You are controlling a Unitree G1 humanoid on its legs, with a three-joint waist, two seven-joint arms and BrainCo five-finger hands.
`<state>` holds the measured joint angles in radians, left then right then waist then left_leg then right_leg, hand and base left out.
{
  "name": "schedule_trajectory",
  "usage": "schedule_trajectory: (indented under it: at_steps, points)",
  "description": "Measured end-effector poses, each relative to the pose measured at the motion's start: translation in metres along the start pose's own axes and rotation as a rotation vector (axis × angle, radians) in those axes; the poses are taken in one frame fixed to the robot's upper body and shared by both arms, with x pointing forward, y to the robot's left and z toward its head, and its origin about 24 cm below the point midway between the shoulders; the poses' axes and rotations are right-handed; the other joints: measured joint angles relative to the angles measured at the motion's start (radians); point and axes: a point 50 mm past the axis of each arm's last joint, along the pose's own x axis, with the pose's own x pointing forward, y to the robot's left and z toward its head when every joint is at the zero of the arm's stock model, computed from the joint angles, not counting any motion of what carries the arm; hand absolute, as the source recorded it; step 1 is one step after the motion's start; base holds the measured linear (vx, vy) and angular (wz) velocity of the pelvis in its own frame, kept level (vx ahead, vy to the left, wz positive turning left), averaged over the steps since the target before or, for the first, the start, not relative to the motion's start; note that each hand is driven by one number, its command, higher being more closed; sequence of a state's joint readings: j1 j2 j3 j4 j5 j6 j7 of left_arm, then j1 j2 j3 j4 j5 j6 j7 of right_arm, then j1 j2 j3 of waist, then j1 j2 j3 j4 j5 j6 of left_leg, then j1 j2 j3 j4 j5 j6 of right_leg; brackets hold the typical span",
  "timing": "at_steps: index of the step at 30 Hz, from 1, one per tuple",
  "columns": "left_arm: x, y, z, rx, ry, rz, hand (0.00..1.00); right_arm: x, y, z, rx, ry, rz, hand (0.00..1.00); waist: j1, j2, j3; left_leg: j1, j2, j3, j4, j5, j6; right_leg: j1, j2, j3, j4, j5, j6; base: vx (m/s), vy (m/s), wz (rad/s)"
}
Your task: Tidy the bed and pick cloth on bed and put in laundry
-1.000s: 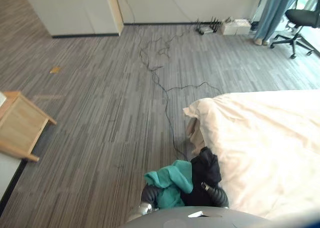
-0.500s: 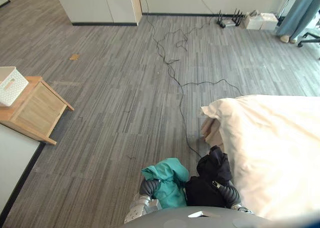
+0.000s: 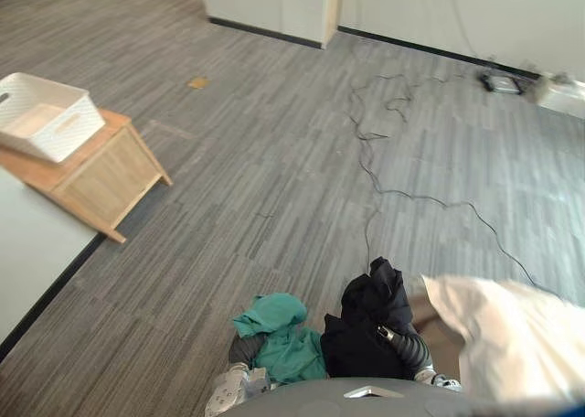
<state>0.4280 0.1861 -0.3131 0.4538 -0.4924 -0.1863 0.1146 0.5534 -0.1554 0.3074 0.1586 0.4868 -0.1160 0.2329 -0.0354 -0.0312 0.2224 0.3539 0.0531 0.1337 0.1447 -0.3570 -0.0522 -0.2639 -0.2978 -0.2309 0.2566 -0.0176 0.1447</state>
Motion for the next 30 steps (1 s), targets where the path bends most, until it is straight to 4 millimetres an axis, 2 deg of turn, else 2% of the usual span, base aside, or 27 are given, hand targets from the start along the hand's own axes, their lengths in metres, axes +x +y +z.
schedule_trajectory:
  at_steps: [1, 2, 3, 4, 5, 6, 7, 8, 9, 10, 12, 13, 14, 15, 17, 18, 19, 20, 21, 22, 24, 25, 26, 27, 28, 29, 30]
  points:
    - [-0.002, 0.002, -0.002, -0.005, 0.009, 0.001, 1.00, 0.000, 0.002, 0.000, -0.001, 0.013, 0.006, 1.00, 0.000, 0.008, -0.004, 0.023, 0.028, -0.027, 0.025, -0.042, -0.024, -0.013, 0.010, 0.025, 0.083, 0.062, -0.029, 0.60, -0.415, 0.88]
    - [-0.005, 0.000, -0.010, -0.022, 0.041, -0.008, 1.00, 0.000, -0.001, 0.002, -0.020, 0.023, 0.004, 1.00, -0.004, 0.047, -0.023, 0.032, 0.084, -0.045, 0.057, -0.072, -0.044, -0.047, 0.042, 0.012, 0.227, 0.015, -0.063, 0.60, -0.414, 0.64]
    - [-0.006, -0.002, -0.012, -0.042, 0.041, -0.008, 1.00, 0.005, -0.003, 0.006, -0.035, 0.032, 0.004, 1.00, 0.003, 0.070, -0.036, 0.002, 0.118, -0.042, 0.147, -0.064, -0.035, -0.053, 0.053, -0.012, 0.288, -0.048, -0.087, 0.61, -0.418, 0.41]
    - [-0.006, -0.004, -0.011, -0.058, 0.031, -0.010, 1.00, 0.009, -0.004, 0.008, -0.046, 0.035, 0.005, 1.00, 0.004, 0.077, -0.034, -0.038, 0.137, -0.039, 0.236, -0.044, -0.019, -0.050, 0.056, -0.025, 0.312, -0.080, -0.100, 0.48, -0.364, 0.21]
    - [-0.005, -0.009, -0.009, -0.092, 0.019, -0.024, 1.00, 0.014, -0.010, 0.017, -0.085, 0.033, 0.007, 1.00, 0.002, 0.098, -0.018, -0.129, 0.184, -0.044, 0.434, 0.033, 0.025, -0.016, 0.087, -0.050, 0.314, -0.124, -0.119, 0.57, -0.466, 0.19]
    - [-0.004, -0.015, -0.007, -0.138, 0.006, -0.050, 1.00, 0.016, -0.016, 0.025, -0.122, 0.034, 0.009, 1.00, 0.003, 0.142, 0.005, -0.218, 0.252, -0.052, 0.630, 0.198, 0.063, 0.058, 0.140, -0.073, 0.272, -0.154, -0.140, 0.66, -0.497, 0.13]
    - [-0.004, -0.018, -0.007, -0.151, 0.002, -0.069, 1.00, 0.017, -0.019, 0.029, -0.134, 0.039, 0.015, 1.00, 0.010, 0.164, 0.016, -0.284, 0.285, -0.078, 0.770, 0.257, 0.050, 0.123, 0.172, -0.087, 0.225, -0.170, -0.155, 0.54, -0.345, -0.01]
    - [-0.004, -0.020, -0.005, -0.156, -0.008, -0.082, 1.00, 0.017, -0.023, 0.031, -0.141, 0.044, 0.013, 1.00, 0.019, 0.170, 0.020, -0.325, 0.285, -0.091, 0.846, 0.243, 0.044, 0.160, 0.190, -0.088, 0.198, -0.186, -0.167, 0.63, -0.316, -0.18]
    - [-0.004, -0.022, 0.002, -0.152, -0.044, -0.112, 1.00, 0.019, -0.030, 0.041, -0.156, 0.034, -0.003, 1.00, 0.039, 0.163, 0.027, -0.428, 0.231, -0.099, 0.966, 0.190, 0.040, 0.245, 0.210, -0.091, 0.141, -0.214, -0.191, 0.51, -0.237, -0.18]
    - [-0.003, -0.021, 0.004, -0.152, -0.058, -0.121, 1.00, 0.019, -0.032, 0.043, -0.161, 0.035, -0.008, 1.00, 0.042, 0.157, 0.030, -0.465, 0.199, -0.094, 0.982, 0.171, 0.040, 0.278, 0.216, -0.091, 0.113, -0.219, -0.199, 0.60, -0.268, -0.19]
    - [-0.004, -0.022, 0.011, -0.155, -0.101, -0.149, 1.00, 0.018, -0.039, 0.049, -0.166, 0.035, -0.001, 1.00, 0.071, 0.144, 0.033, -0.587, 0.076, -0.023, 0.878, 0.113, 0.024, 0.403, 0.233, -0.088, -0.012, -0.227, -0.207, 0.51, -0.175, -0.28]
    - [-0.004, -0.023, 0.013, -0.156, -0.111, -0.157, 1.00, 0.019, -0.040, 0.051, -0.167, 0.033, 0.004, 1.00, 0.076, 0.141, 0.036, -0.607, 0.054, 0.016, 0.813, 0.110, 0.021, 0.434, 0.237, -0.087, -0.045, -0.227, -0.207, 0.56, -0.131, -0.32]
    - [-0.004, -0.022, 0.015, -0.151, -0.122, -0.170, 1.00, 0.018, -0.040, 0.051, -0.161, 0.037, 0.014, 1.00, 0.082, 0.131, 0.038, -0.627, 0.019, 0.102, 0.630, 0.113, 0.019, 0.487, 0.241, -0.092, -0.102, -0.218, -0.186, 0.46, -0.087, -0.15]
    - [-0.004, -0.022, 0.015, -0.150, -0.122, -0.172, 1.00, 0.016, -0.040, 0.048, -0.152, 0.045, 0.014, 1.00, 0.082, 0.126, 0.035, -0.633, 0.004, 0.149, 0.527, 0.122, 0.017, 0.513, 0.243, -0.106, -0.128, -0.220, -0.174, 0.62, -0.095, -0.03]
    - [-0.006, -0.021, 0.016, -0.154, -0.114, -0.182, 1.00, 0.009, -0.041, 0.040, -0.135, 0.067, 0.010, 1.00, 0.075, 0.114, 0.032, -0.614, -0.056, 0.350, 0.178, 0.229, 0.033, 0.633, 0.264, -0.161, -0.194, -0.239, -0.106, 0.67, -0.079, 0.28]
    - [-0.006, -0.020, 0.015, -0.155, -0.108, -0.184, 1.00, 0.006, -0.042, 0.036, -0.127, 0.078, 0.003, 1.00, 0.075, 0.113, 0.032, -0.606, -0.068, 0.390, 0.121, 0.255, 0.048, 0.659, 0.275, -0.171, -0.198, -0.250, -0.088, 0.66, -0.046, 0.51]
    - [-0.008, -0.020, 0.013, -0.151, -0.098, -0.186, 1.00, -0.001, -0.044, 0.029, -0.114, 0.099, -0.012, 1.00, 0.076, 0.120, 0.025, -0.583, -0.074, 0.452, 0.051, 0.284, 0.092, 0.713, 0.310, -0.182, -0.189, -0.274, -0.048, 0.64, -0.010, 0.52]
    - [-0.006, -0.014, 0.015, -0.144, -0.102, -0.165, 1.00, 0.000, -0.043, 0.020, -0.083, 0.125, -0.027, 1.00, 0.088, 0.080, 0.004, -0.584, -0.095, 0.443, 0.072, 0.323, 0.329, 0.727, 0.296, -0.189, -0.134, -0.299, -0.009, 0.64, -0.001, 0.59]
    - [-0.004, -0.011, 0.015, -0.143, -0.097, -0.150, 1.00, 0.002, -0.041, 0.016, -0.061, 0.133, -0.034, 1.00, 0.086, 0.049, -0.017, -0.586, -0.113, 0.442, 0.090, 0.296, 0.328, 0.710, 0.268, -0.197, -0.085, -0.298, -0.004, 0.65, 0.010, 0.51]
    - [-0.002, -0.006, 0.015, -0.141, -0.087, -0.132, 1.00, 0.006, -0.037, 0.017, -0.056, 0.121, -0.029, 1.00, 0.086, 0.020, -0.042, -0.584, -0.125, 0.428, 0.119, 0.245, 0.351, 0.648, 0.222, -0.190, 0.075, -0.271, 0.035, 0.67, 0.040, 0.32]
    - [-0.001, 0.003, 0.014, -0.139, -0.082, -0.105, 1.00, 0.019, -0.032, 0.029, -0.062, 0.073, -0.004, 1.00, 0.087, -0.002, -0.039, -0.530, -0.146, 0.373, 0.146, 0.171, 0.314, 0.498, 0.142, -0.152, 0.473, -0.118, 0.039, 0.76, 0.068, 0.31]
    - [0.000, 0.005, 0.014, -0.131, -0.076, -0.100, 1.00, 0.022, -0.032, 0.034, -0.063, 0.058, -0.002, 1.00, 0.082, -0.008, -0.031, -0.486, -0.160, 0.340, 0.143, 0.148, 0.299, 0.437, 0.108, -0.135, 0.656, -0.103, 0.038, 0.85, 0.061, 0.85]
    - [0.002, 0.008, 0.011, -0.119, -0.059, -0.090, 1.00, 0.020, -0.036, 0.034, -0.056, 0.053, -0.020, 1.00, 0.079, 0.001, -0.021, -0.397, -0.167, 0.284, 0.133, 0.130, 0.278, 0.377, 0.076, -0.139, 0.836, -0.112, 0.023, 0.71, 0.035, 0.95]
    - [0.003, 0.008, 0.010, -0.118, -0.052, -0.086, 1.00, 0.018, -0.038, 0.033, -0.052, 0.056, -0.028, 1.00, 0.080, 0.009, -0.015, -0.351, -0.168, 0.247, 0.122, 0.128, 0.272, 0.354, 0.063, -0.144, 0.888, -0.124, 0.001, 0.82, 0.003, 1.29]
    - [0.002, 0.006, 0.007, -0.116, -0.030, -0.085, 1.00, 0.013, -0.041, 0.029, -0.043, 0.066, -0.035, 1.00, 0.071, 0.022, -0.012, -0.268, -0.168, 0.176, 0.093, 0.136, 0.255, 0.298, 0.048, -0.154, 0.922, -0.153, -0.049, 0.49, -0.047, 1.33]
    - [0.002, 0.007, 0.006, -0.108, -0.021, -0.076, 1.00, 0.009, -0.042, 0.027, -0.037, 0.070, -0.038, 1.00, 0.060, 0.019, -0.016, -0.229, -0.168, 0.117, 0.074, 0.138, 0.245, 0.245, 0.041, -0.147, 0.894, -0.175, -0.068, 0.58, -0.096, 1.82]
    - [0.003, 0.010, 0.009, -0.097, -0.024, -0.066, 1.00, 0.007, -0.043, 0.027, -0.017, 0.061, -0.033, 1.00, 0.048, 0.008, -0.018, -0.194, -0.166, 0.044, 0.059, 0.133, 0.228, 0.167, 0.035, -0.128, 0.807, -0.214, -0.063, 0.55, -0.146, 1.59]
